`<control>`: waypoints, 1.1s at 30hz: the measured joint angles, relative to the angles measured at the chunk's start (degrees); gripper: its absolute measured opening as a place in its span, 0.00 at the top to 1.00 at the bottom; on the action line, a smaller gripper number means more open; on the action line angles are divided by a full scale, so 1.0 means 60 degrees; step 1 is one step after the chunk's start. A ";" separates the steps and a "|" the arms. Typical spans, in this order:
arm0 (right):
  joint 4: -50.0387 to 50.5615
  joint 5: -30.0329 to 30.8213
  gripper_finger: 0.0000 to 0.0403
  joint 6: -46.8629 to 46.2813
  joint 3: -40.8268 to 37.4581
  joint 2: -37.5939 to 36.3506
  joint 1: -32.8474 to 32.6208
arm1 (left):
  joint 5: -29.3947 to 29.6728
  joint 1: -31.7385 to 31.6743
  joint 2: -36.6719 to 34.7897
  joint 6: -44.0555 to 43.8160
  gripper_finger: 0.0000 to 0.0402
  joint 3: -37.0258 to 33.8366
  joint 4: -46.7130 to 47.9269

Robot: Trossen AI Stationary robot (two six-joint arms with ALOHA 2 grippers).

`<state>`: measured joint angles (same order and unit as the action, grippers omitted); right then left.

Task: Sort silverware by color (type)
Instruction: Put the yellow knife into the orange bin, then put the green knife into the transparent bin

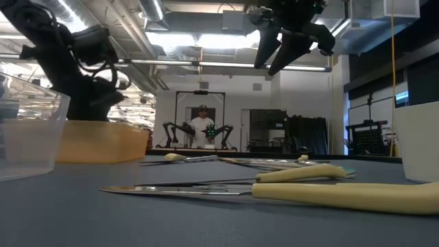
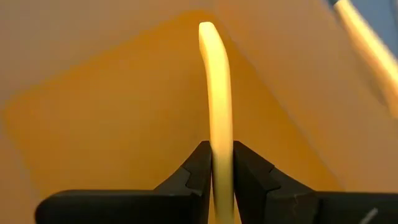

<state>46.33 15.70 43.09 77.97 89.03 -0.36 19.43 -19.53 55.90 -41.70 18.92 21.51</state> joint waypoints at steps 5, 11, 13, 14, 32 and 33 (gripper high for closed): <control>0.0000 0.0000 0.51 0.0000 -0.0004 0.0001 0.0000 | 0.0260 -0.0011 -0.0007 0.0042 0.90 -0.0161 -0.0126; 0.0000 -0.0007 0.51 0.0000 -0.0004 0.0007 0.0000 | 0.0340 -0.0011 -0.0004 0.0255 0.90 -0.0174 -0.0207; 0.0004 -0.0007 0.51 0.0000 -0.0004 0.0007 0.0000 | 0.0340 -0.0011 0.0000 0.0261 0.90 -0.0175 -0.0213; 0.0001 -0.0005 0.51 0.0000 -0.0004 0.0007 0.0000 | 0.0342 -0.0011 0.0000 0.0265 0.90 -0.0175 -0.0211; 0.0004 0.0007 0.51 0.0000 -0.0004 0.0007 0.0000 | 0.0347 -0.0011 0.0000 0.0264 0.75 -0.0175 -0.0211; 0.0004 0.0007 0.51 0.0000 -0.0004 0.0007 0.0000 | 0.0347 -0.0011 0.0000 0.0268 0.74 -0.0175 -0.0211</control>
<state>46.35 15.75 43.09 77.95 89.08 -0.36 21.52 -19.59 55.90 -40.10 17.87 20.25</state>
